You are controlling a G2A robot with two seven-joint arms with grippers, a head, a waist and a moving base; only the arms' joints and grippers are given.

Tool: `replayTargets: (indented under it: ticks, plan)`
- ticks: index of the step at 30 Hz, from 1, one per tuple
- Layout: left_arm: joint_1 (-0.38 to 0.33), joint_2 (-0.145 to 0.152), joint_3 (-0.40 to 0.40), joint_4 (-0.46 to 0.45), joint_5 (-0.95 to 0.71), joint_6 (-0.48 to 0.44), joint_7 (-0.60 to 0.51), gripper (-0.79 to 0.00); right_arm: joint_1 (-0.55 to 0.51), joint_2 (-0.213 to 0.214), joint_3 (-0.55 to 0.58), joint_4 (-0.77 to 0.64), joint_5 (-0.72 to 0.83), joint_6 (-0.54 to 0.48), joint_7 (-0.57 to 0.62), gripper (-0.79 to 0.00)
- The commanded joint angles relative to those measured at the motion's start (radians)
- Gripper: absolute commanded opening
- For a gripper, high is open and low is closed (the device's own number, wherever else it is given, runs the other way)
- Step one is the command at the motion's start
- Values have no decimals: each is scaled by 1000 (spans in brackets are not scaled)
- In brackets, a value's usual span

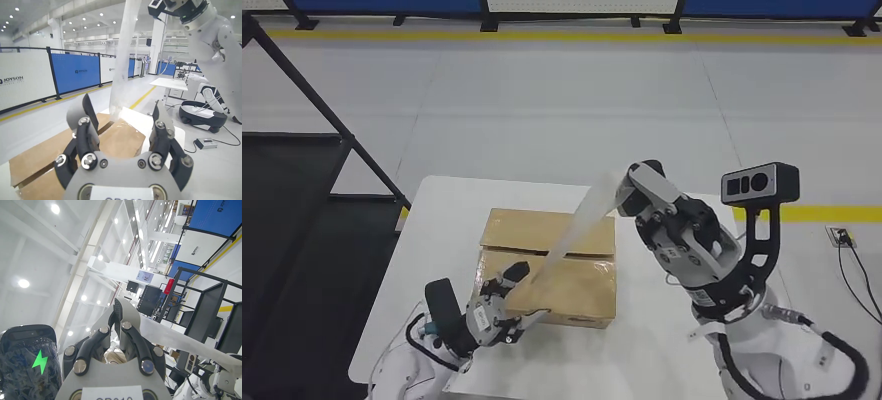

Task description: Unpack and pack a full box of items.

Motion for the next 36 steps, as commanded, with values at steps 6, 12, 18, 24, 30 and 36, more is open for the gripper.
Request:
replayTargets:
  ticks: [6, 12, 18, 24, 30, 36]
  plan:
    - [-24, 2, 10, 57, 91, 38, 141, -785, 11, 0, 7, 13, 30, 11, 23, -785]
    - [-45, 4, 20, 82, 94, 54, 153, -785, 19, 1, 11, 20, 47, 15, 36, -785]
    - [-41, 7, 21, 108, 7, 15, 133, -785, 22, 2, 17, 24, 56, 18, 42, -785]
    - [-11, 24, -38, 75, -200, -69, -102, -785, 3, 7, 45, 54, 46, 29, 70, -785]
    - [30, 53, -115, -11, -458, -36, -489, -785, -37, 16, 58, 104, -27, 42, 97, -785]
    - [38, 83, -207, -101, -659, 60, -824, -785, -99, 25, 47, 128, -145, 29, 98, -785]
